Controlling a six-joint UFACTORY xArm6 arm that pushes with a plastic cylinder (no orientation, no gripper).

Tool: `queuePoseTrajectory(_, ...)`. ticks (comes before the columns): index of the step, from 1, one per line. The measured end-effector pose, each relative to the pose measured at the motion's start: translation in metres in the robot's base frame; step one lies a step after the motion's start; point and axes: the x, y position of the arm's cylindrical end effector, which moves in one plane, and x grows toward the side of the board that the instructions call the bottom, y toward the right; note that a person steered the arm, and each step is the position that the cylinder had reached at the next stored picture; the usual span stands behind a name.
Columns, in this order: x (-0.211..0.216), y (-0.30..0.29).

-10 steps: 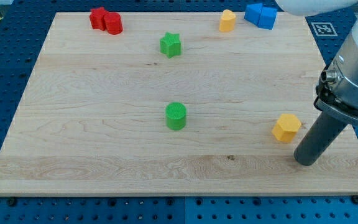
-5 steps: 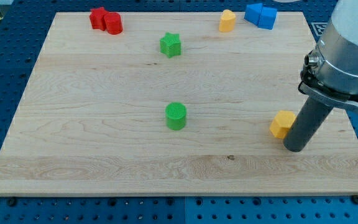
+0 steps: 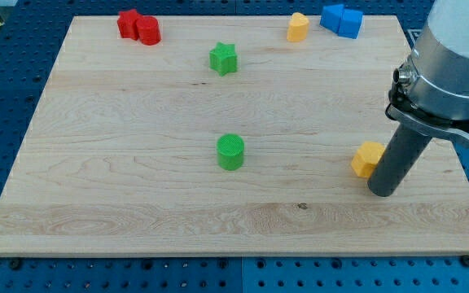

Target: Slightly push the yellow hexagon upwards

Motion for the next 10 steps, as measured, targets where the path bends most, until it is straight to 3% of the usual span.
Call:
queuePoseTrajectory(4,-0.015,-0.011)
queuePoseTrajectory(5,-0.007,-0.011)
queuePoseTrajectory(7,0.070,0.023)
queuePoseTrajectory(10,0.050,0.034)
